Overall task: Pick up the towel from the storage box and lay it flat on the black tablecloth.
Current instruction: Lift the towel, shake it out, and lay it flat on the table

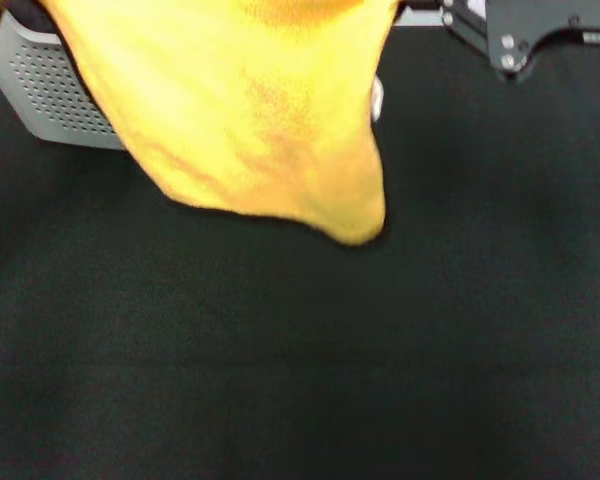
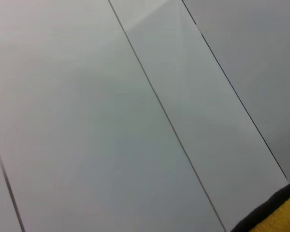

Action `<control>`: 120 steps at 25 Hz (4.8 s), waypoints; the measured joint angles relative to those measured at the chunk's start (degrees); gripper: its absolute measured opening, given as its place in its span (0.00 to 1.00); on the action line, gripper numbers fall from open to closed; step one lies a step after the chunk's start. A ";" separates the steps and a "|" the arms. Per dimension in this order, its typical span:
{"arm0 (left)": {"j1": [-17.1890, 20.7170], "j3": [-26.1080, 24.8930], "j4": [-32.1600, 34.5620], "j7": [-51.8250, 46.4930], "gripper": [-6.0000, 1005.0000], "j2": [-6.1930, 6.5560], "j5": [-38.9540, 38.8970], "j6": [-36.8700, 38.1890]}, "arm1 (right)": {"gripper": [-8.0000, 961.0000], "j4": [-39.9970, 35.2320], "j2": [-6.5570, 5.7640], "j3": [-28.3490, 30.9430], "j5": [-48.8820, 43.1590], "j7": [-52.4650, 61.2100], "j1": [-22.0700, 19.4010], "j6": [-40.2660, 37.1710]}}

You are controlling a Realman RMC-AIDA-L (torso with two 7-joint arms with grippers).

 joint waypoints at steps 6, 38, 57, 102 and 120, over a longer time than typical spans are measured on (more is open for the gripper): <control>-0.83 0.01 -0.85 -1.14 0.02 0.02 -1.84 0.02 | 0.01 0.11 -0.29 0.66 -0.37 4.76 2.56 1.12; 7.66 0.21 0.45 -6.15 0.02 -0.53 1.33 1.48 | 0.01 -10.53 0.01 -1.08 -0.64 24.31 -2.26 -6.56; 8.90 0.29 -1.09 -25.86 0.02 0.10 12.44 1.20 | 0.01 -2.64 -0.38 -2.19 7.69 24.94 -10.06 -10.72; -5.45 -0.08 29.11 -20.35 0.02 9.01 39.28 -0.23 | 0.01 27.84 -3.39 12.11 5.44 18.97 2.42 -27.64; -3.80 -0.11 62.13 -22.06 0.02 26.58 62.99 0.51 | 0.01 21.85 -4.74 6.18 13.84 22.23 -1.07 -48.94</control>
